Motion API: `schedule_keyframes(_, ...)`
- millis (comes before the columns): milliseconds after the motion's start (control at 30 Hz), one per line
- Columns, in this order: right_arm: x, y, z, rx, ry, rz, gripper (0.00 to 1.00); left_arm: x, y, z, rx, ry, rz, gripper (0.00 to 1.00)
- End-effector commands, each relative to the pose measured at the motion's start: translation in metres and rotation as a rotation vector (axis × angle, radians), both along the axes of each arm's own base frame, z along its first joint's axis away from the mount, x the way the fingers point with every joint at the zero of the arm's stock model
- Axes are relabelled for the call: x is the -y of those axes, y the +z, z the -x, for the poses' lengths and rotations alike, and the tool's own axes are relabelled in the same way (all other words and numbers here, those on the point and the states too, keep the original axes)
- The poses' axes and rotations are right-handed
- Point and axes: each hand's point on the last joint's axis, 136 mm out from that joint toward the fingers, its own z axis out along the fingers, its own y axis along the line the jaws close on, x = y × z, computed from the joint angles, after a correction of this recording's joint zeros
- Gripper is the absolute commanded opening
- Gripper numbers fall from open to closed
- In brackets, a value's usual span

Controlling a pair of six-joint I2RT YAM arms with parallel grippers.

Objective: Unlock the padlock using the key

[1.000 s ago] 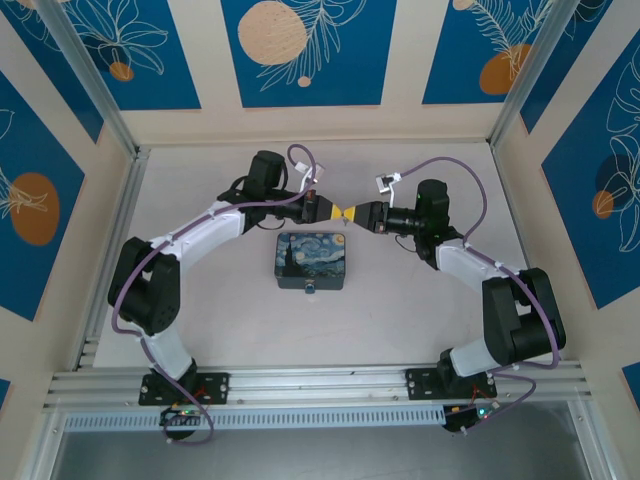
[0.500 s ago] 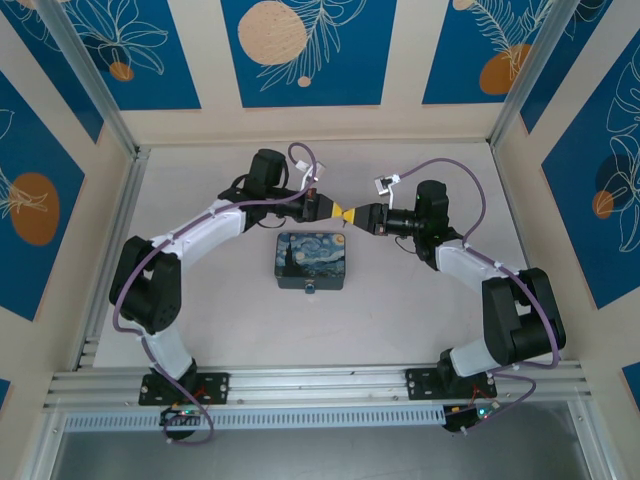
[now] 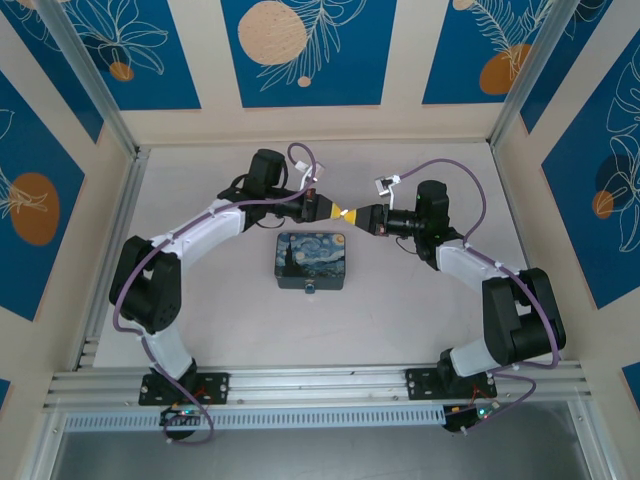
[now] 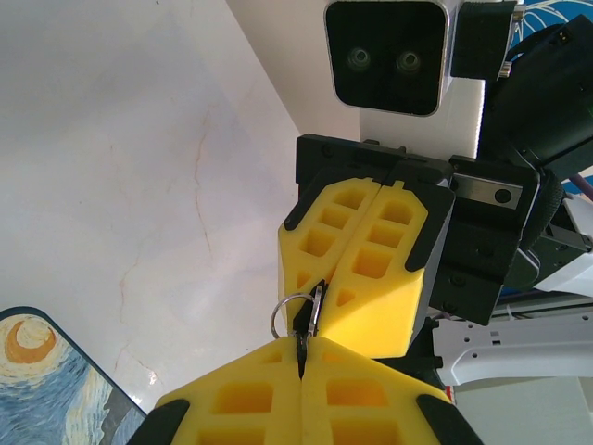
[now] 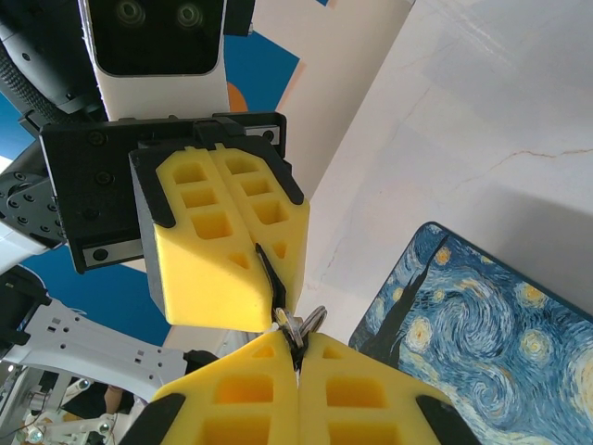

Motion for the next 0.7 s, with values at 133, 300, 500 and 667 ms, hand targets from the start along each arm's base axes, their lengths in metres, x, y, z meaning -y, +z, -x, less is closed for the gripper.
schedule_keyframes(133, 0.002, 0.0, 0.006, 0.018, 0.005, 0.007, 0.0, 0.0, 0.016, -0.004, 0.044, -0.005, 0.024, 0.0)
schedule_keyframes(300, 0.002, 0.0, 0.009, 0.019, 0.002, 0.014, 0.3, 0.0, 0.026, -0.004, 0.067, -0.006, 0.037, 0.0)
schedule_keyframes(500, 0.016, 0.006, 0.0, 0.035, -0.075, 0.018, 0.51, -0.001, 0.03, 0.001, 0.07, -0.028, 0.039, 0.0)
schedule_keyframes(667, 0.019, 0.015, -0.005, 0.05, -0.081, 0.012, 0.51, -0.001, 0.033, 0.005, 0.067, -0.044, 0.044, 0.0)
